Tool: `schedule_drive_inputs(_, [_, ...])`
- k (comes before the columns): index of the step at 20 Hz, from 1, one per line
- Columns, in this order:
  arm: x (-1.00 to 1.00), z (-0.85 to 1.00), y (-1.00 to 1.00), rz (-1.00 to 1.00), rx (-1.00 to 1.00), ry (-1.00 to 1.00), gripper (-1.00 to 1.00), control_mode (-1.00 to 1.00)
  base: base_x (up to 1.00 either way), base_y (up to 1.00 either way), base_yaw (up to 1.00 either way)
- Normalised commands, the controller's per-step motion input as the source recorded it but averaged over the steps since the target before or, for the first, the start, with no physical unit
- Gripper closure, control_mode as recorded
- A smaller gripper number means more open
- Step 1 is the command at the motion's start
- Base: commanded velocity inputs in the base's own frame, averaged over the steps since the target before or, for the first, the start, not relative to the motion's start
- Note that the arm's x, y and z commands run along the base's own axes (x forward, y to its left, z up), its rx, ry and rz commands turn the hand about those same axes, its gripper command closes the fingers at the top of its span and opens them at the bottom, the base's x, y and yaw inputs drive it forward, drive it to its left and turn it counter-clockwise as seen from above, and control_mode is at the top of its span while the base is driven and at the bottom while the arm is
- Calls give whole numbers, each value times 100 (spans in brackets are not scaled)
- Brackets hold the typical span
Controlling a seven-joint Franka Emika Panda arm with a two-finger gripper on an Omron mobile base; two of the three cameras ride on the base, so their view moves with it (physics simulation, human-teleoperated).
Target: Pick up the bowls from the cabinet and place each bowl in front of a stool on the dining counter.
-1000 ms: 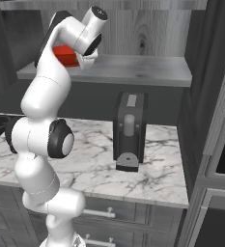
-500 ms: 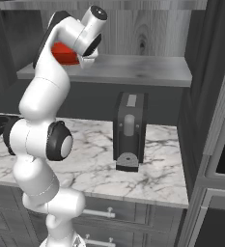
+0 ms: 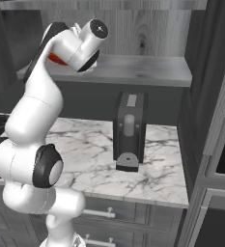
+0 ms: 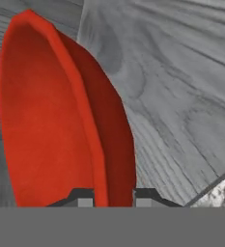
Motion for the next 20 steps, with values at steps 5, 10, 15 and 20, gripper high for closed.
schedule_drive_inputs(5, [-69, -1, -19, -2, 0, 0, 100, -100, 0, 0, 0])
schedule_drive_inputs(10, [-97, 9, -33, -7, 0, 3, 100, -100, 0, 0, 0])
schedule_drive_inputs(15, [-92, 14, -41, -7, 0, 11, 100, -100, 0, 0, 0])
schedule_drive_inputs(20, [-100, 2, -48, -2, 0, 18, 100, -100, 0, 0, 0])
